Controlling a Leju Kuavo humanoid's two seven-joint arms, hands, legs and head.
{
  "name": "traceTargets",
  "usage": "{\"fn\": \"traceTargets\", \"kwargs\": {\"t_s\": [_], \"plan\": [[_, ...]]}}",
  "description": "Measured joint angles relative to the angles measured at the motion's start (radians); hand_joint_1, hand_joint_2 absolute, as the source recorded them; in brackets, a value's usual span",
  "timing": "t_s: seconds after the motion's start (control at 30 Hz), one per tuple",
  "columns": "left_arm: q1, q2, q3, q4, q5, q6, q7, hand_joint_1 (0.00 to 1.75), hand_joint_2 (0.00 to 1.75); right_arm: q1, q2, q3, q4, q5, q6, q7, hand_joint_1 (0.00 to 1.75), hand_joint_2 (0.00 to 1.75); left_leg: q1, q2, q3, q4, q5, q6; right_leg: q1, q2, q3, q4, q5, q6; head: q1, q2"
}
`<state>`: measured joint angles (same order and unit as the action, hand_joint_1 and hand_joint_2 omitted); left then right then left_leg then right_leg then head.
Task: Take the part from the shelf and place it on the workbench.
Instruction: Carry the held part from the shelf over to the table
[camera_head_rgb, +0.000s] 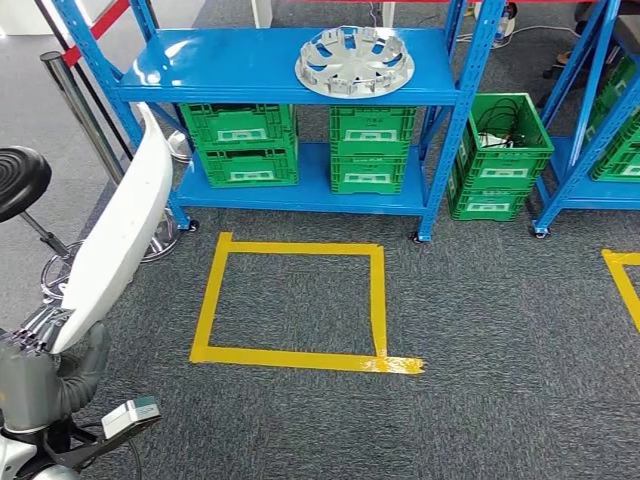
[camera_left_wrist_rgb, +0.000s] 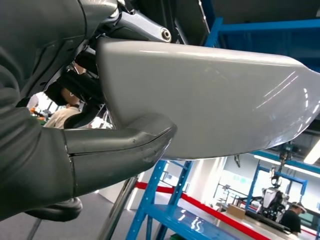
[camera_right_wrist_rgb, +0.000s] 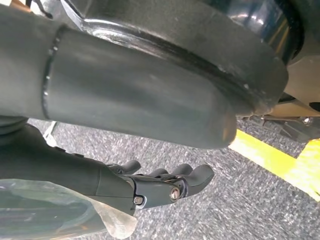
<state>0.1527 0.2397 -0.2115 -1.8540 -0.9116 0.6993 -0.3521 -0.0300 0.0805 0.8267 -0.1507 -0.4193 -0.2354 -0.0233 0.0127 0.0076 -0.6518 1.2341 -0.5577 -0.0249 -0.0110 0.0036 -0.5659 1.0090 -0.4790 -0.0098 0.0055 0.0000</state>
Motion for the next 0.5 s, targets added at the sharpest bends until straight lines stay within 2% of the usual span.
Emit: {"fn": "traceTargets", "kwargs": {"t_s": [0.07, 0.13, 0.2, 0.27, 0.33, 0.4, 0.43, 0.47, 0.5], "plan": [[-0.002, 0.001, 0.0, 0.0, 0.0, 0.0, 0.001, 1.75, 1.75, -0.002, 0.0, 0.0, 0.0, -0.002, 0.008, -0.001, 0.0, 0.0, -0.004, -0.001, 0.078, -0.136, 0.052, 0.014, 0.004, 0.0, -0.002, 0.001, 0.003, 0.004, 0.0, 0.0], [-0.008, 0.003, -0.002, 0.0, -0.001, 0.0, 0.007, 1.75, 1.75, -0.005, 0.0, 0.001, 0.0, 0.008, 0.015, 0.004, 0.0, 0.0, -0.011, -0.001, 0.119, -0.22, 0.071, 0.025, 0.006, 0.0, -0.007, 0.003, 0.008, 0.013, 0.001, 0.0], [-0.013, 0.006, -0.004, 0.0, -0.003, 0.0, 0.013, 1.75, 1.75, -0.007, 0.0, 0.002, 0.0, 0.017, 0.022, 0.012, 0.0, 0.0, -0.014, -0.002, 0.117, -0.231, 0.073, 0.031, 0.004, -0.002, -0.011, 0.001, 0.014, 0.025, 0.001, 0.0], [-0.018, 0.009, -0.009, 0.0, -0.004, 0.0, 0.018, 1.75, 1.75, -0.007, 0.0, 0.003, 0.0, 0.019, 0.028, 0.018, 0.0, 0.0, -0.011, -0.001, 0.116, -0.241, 0.084, 0.041, 0.003, -0.003, -0.021, 0.011, 0.002, 0.035, 0.002, 0.0], [-0.025, 0.012, -0.015, 0.0, -0.006, 0.0, 0.023, 1.75, 1.75, -0.009, 0.0, 0.003, 0.0, 0.02, 0.03, 0.022, 0.0, 0.0, -0.008, 0.001, 0.11, -0.248, 0.095, 0.05, 0.002, -0.002, -0.062, 0.096, -0.055, 0.043, 0.007, 0.0], [-0.028, 0.014, -0.02, 0.0, -0.007, 0.0, 0.027, 1.75, 1.75, -0.01, 0.0, 0.003, 0.0, 0.021, 0.031, 0.024, 0.0, 0.0, -0.009, 0.003, 0.099, -0.247, 0.101, 0.055, 0.001, -0.002, -0.122, 0.234, -0.122, 0.049, 0.01, 0.0], [-0.028, 0.014, -0.022, 0.0, -0.007, 0.0, 0.028, 1.75, 1.75, -0.01, 0.0, 0.003, 0.0, 0.021, 0.032, 0.025, 0.0, 0.0, -0.01, 0.003, 0.095, -0.247, 0.103, 0.055, 0.001, -0.002, -0.138, 0.276, -0.134, 0.05, 0.01, 0.0], [-0.028, 0.015, -0.024, 0.0, -0.007, 0.0, 0.028, 1.75, 1.75, -0.01, 0.0, 0.003, 0.0, 0.021, 0.032, 0.025, 0.0, 0.0, -0.011, 0.003, 0.093, -0.246, 0.105, 0.055, 0.001, -0.003, -0.135, 0.283, -0.129, 0.051, 0.01, 0.0], [-0.028, 0.016, -0.025, 0.0, -0.007, 0.0, 0.028, 1.75, 1.75, -0.01, 0.0, 0.003, 0.0, 0.021, 0.032, 0.026, 0.0, 0.0, -0.011, 0.003, 0.091, -0.245, 0.107, 0.054, 0.001, -0.003, -0.111, 0.247, -0.106, 0.049, 0.01, 0.0]]}}
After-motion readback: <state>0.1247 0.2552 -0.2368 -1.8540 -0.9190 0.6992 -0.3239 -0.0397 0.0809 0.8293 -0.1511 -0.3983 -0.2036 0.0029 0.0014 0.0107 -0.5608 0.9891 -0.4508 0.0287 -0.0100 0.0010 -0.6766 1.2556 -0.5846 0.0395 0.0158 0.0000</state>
